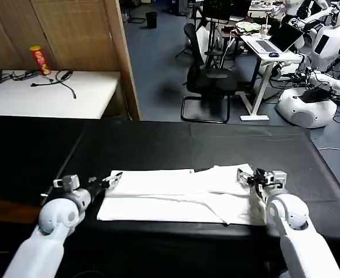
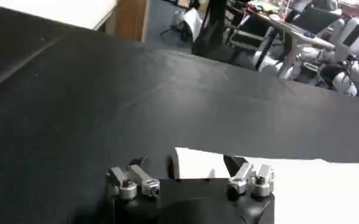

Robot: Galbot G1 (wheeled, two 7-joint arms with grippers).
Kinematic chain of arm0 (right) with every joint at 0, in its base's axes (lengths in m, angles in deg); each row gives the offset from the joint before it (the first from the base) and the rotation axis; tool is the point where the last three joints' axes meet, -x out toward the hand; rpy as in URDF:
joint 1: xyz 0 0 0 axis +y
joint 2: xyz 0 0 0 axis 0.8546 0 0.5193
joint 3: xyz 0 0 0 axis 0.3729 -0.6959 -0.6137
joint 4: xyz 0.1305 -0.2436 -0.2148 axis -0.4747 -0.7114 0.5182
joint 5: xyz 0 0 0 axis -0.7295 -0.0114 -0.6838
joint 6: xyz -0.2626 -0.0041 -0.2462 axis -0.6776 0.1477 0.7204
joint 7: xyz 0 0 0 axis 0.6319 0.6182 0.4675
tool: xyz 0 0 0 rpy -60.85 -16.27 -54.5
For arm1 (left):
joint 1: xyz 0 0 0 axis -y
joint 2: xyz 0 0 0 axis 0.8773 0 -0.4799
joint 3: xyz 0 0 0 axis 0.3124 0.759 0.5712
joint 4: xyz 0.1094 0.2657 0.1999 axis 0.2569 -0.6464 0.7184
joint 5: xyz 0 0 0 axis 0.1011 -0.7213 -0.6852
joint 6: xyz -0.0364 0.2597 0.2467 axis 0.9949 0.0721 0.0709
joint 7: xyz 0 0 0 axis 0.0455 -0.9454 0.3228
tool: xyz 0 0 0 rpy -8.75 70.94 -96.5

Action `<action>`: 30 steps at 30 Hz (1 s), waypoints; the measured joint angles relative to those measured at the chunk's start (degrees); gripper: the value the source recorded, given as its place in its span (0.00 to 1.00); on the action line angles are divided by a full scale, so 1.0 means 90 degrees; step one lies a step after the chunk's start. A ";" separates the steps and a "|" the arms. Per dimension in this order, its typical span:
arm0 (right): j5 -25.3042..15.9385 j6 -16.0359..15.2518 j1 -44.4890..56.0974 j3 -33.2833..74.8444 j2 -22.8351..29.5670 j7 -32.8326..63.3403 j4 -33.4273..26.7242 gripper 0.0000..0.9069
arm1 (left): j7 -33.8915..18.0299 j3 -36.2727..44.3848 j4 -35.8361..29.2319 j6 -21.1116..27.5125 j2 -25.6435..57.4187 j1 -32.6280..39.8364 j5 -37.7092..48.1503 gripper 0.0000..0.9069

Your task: Fold and organize the clothes.

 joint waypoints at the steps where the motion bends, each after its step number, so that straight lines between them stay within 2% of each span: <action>1: -0.0023 0.0025 -0.0012 -0.0006 0.0027 -0.0002 -0.0015 0.09 | 0.0013 -0.0004 0.0016 -0.0001 0.0003 0.0003 0.0007 0.00; 6: -0.0209 0.0229 -0.0063 -0.0017 0.0155 0.0052 -0.0058 0.06 | 0.0091 0.0021 0.0005 -0.0025 0.0002 -0.0001 -0.0102 0.00; 15: -0.0539 0.0569 -0.0206 -0.0040 0.0526 0.0299 -0.0208 0.06 | 0.0425 0.0256 0.0246 -0.0593 -0.0136 0.0266 -0.1257 0.00; 16: -0.0539 0.0565 -0.0212 -0.0040 0.0578 0.0294 -0.0212 0.97 | 0.0473 0.0293 0.0318 -0.0662 -0.0139 0.0344 -0.1424 0.00; 17: -0.0539 0.0544 -0.0208 -0.0027 0.0627 0.0261 -0.0209 0.97 | 0.0527 0.0330 0.0392 -0.0742 -0.0142 0.0417 -0.1560 0.39; 18: -0.0544 0.0513 -0.0188 -0.0011 0.0662 0.0201 -0.0193 0.97 | 0.0547 0.0363 0.0462 -0.0801 -0.0145 0.0484 -0.1641 0.97; 23: -0.0616 0.0457 0.0078 0.0153 0.0623 -0.0183 0.0089 0.97 | 0.0630 0.0377 0.0621 -0.0938 -0.0083 0.0668 -0.1808 0.97; 30: -0.0216 0.0482 0.0772 0.0510 0.0153 -0.0354 0.0954 0.97 | 0.0715 0.0149 0.0357 -0.1168 0.0090 0.0402 -0.1762 0.97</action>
